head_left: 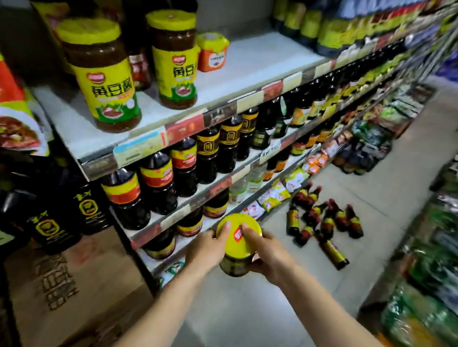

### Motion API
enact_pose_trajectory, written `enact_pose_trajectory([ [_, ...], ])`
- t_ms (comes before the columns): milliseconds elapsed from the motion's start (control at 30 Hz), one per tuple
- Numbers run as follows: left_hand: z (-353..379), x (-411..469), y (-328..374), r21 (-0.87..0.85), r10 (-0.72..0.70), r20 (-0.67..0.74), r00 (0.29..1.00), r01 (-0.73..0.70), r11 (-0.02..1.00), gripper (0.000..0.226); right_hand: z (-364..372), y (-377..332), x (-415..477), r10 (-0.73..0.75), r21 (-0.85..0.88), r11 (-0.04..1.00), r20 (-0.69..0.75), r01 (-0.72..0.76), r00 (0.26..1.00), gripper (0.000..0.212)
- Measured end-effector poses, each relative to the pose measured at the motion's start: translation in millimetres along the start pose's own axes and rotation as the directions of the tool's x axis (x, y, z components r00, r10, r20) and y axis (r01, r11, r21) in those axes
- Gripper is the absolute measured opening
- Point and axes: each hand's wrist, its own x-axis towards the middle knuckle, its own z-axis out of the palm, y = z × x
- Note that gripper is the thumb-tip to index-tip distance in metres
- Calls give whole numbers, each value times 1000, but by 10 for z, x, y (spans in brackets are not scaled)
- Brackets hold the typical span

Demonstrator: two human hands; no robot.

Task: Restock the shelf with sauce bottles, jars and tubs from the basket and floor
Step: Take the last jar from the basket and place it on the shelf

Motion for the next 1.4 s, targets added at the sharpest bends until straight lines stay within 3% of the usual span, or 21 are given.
enact_pose_trajectory([
  [133, 73, 339, 268, 80, -9, 55, 998, 5, 997, 59, -130, -276, 211, -3, 41, 999, -35, 5, 999, 32],
  [367, 228, 820, 674, 55, 10, 52, 999, -13, 998, 60, -364, -701, 686, -3, 66, 998, -13, 4, 1000, 47],
  [467, 363, 1025, 846, 9, -5, 24, 1000, 5, 1000, 71, -549, -865, 965, 20, 45, 999, 64, -23, 998, 39],
  [667, 681, 1293, 1274, -22, -66, -143, 988, 63, 998, 68, -883, -1294, 1479, 76, -13, 997, 210, -75, 975, 31],
  [767, 777, 1346, 1518, -6, -134, -245, 960, 137, 991, 51, -1034, -1540, 1682, 110, -79, 993, 304, -90, 946, 32],
  [900, 831, 1368, 1861, -7, -233, -311, 921, 243, 970, 51, -1195, -1898, 1833, 127, -144, 987, 475, -65, 871, 36],
  [1033, 737, 1359, 2146, -63, -246, -379, 892, 240, 969, 56, -1253, -2272, 1855, 130, -250, 967, 618, 37, 775, 34],
  [1133, 586, 1318, 2337, 1, -219, -433, 874, 243, 970, 54, -1247, -2530, 1800, 150, -276, 958, 719, 81, 678, 46],
  [1233, 402, 1250, 2526, 71, -164, -453, 876, 219, 973, 57, -1237, -2755, 1727, 129, -313, 918, 815, 242, 565, 47],
  [1300, 276, 1194, 2659, 116, -124, -471, 874, 201, 973, 61, -1208, -2905, 1690, 95, -349, 844, 844, 407, 528, 64],
  [1400, 79, 1098, 2857, 157, -26, -514, 857, 124, 980, 65, -1136, -3136, 1653, 11, -418, 667, 833, 617, 553, 89],
])
